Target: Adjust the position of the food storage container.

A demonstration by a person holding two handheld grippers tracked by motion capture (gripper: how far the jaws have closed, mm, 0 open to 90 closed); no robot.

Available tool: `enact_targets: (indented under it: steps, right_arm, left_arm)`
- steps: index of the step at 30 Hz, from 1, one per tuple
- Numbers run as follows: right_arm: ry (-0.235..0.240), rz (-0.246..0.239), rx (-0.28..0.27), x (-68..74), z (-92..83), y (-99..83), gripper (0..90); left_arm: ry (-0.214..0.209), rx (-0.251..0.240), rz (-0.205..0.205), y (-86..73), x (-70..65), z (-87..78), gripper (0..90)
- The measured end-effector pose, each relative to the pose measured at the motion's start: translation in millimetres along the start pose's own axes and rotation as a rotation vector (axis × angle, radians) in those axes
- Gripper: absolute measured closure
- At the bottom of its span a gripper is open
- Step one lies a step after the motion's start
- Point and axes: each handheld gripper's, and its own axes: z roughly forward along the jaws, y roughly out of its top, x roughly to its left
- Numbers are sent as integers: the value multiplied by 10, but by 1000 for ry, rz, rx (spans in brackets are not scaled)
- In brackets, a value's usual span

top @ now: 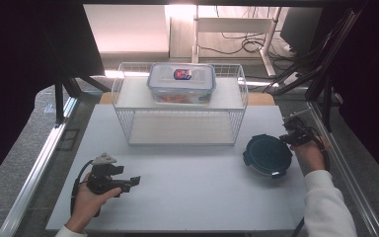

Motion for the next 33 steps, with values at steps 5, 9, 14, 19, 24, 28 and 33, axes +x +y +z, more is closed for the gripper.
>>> enact_targets:
  steps: [5, 9, 14, 19, 24, 28, 33]
  right_arm:
    - [59, 21, -16, 156, -47, -79, 893]
    - [69, 10, -3, 269, -83, -103, 893]
    - [89, 0, 4, 463, -138, -156, 893]
    - [84, -26, 13, 721, -190, -186, 893]
    - [102, -50, 12, 943, -223, -209, 893]
    - [114, -67, 14, 1059, -241, -216, 893]
    - [133, -73, -6, 1172, -259, -253, 893]
  left_arm:
    - [-8, 0, 1, 3, -14, 2, 183]
    - [-10, 4, 7, 6, -28, 9, 183]
    - [-16, 3, 10, 10, -41, 4, 183]
    - [-19, 9, 14, 4, -42, 9, 183]
    - [-20, 9, 14, 5, -41, 9, 185]
    - [-23, 12, 18, 3, -62, 21, 185]
    - [-22, 14, 20, 6, -70, 29, 185]
